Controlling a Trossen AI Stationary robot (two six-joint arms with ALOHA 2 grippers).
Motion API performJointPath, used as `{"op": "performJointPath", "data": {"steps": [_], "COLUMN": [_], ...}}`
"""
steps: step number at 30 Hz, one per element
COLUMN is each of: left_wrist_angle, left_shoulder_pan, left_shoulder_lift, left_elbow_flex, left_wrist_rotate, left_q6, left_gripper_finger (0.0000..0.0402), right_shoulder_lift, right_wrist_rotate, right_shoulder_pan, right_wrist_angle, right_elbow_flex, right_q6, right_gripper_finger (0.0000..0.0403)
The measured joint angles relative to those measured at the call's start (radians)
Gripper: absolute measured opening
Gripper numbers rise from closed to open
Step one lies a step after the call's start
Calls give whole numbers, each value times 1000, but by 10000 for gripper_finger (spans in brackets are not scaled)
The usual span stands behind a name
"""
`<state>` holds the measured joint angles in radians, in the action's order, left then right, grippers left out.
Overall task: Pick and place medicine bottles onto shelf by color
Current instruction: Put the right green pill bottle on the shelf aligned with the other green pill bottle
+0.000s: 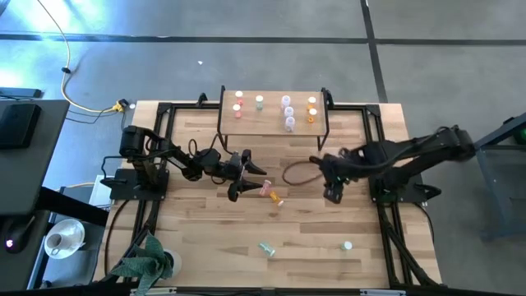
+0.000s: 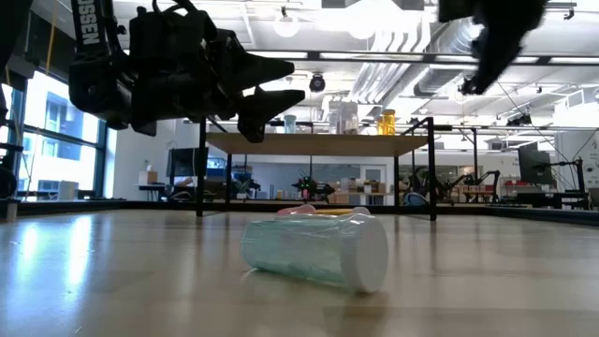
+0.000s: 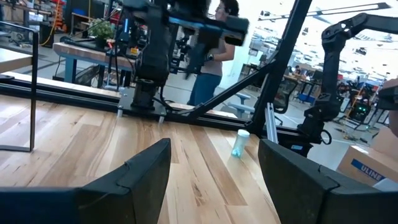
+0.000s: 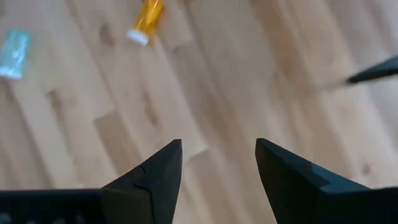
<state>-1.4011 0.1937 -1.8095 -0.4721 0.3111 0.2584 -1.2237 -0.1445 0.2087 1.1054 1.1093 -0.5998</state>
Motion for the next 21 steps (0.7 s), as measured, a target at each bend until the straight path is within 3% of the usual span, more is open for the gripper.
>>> {"op": "performJointPath", "data": {"steps": [10, 21], "left_wrist_angle": [0, 0], "left_shoulder_pan": [0, 0], "left_shoulder_lift": [0, 0], "left_elbow_flex": [0, 0], "left_wrist_rotate": [0, 0], "left_q6": [0, 0], "left_gripper_finger": [231, 231], "right_shoulder_lift": [20, 19], "right_wrist_rotate": [17, -113], "right_shoulder_pan": [335, 624], "right_wrist_angle": [7, -28], "right_elbow_flex": [-86, -92], "right_q6": [-330, -668], "right_gripper_finger": [195, 195]}}
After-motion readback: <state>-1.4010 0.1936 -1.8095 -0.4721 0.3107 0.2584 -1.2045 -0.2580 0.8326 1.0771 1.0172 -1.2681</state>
